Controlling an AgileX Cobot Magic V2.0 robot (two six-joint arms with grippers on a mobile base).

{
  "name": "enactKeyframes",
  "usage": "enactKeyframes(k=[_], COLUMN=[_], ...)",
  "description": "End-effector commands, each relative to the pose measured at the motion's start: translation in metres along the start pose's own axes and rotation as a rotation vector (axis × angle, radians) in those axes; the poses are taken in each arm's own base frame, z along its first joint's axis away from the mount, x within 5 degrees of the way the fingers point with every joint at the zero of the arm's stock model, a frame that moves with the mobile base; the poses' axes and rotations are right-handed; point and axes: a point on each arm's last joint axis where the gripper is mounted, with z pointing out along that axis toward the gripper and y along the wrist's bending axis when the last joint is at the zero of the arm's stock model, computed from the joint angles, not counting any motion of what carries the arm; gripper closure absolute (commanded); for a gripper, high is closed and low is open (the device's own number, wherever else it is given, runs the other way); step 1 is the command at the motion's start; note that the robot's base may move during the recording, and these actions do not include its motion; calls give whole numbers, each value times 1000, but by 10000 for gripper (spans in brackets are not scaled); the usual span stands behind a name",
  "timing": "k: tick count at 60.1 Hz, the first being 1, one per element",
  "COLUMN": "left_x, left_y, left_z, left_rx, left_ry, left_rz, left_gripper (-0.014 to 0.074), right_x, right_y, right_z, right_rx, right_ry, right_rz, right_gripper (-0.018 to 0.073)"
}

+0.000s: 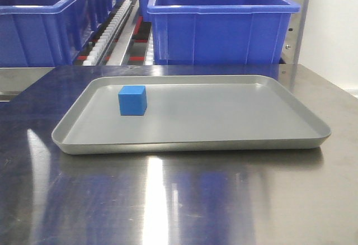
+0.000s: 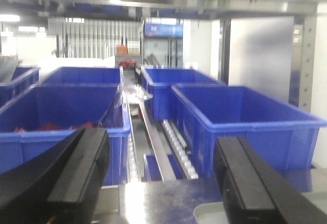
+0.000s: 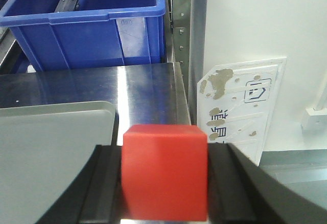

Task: Sort and place red and blue blocks on shelf

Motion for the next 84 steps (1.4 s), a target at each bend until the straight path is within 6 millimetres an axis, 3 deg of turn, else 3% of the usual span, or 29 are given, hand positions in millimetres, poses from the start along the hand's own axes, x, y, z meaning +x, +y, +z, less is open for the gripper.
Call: enactKeyframes(k=[1, 24, 46, 68, 84], left_x=[-12, 0, 63, 65, 65], left_y=[-3, -3, 2, 11, 11], left_z=[-2, -2, -13, -14, -14], left_rx=[29, 30, 3, -142, -148], left_ry=[-94, -61, 121, 149, 147], left_rz=[2, 0, 46, 39, 40], left_gripper=[499, 499, 499, 499, 499], right_x=[-17, -17, -17, -17, -17], right_y=[1, 1, 1, 1, 1], right_z=[-3, -3, -3, -3, -3], right_rx=[-3, -3, -3, -3, -3], right_ry=[-119, -119, -118, -118, -118], right_rz=[-11, -11, -11, -11, -11], right_gripper=[501, 501, 501, 501, 501])
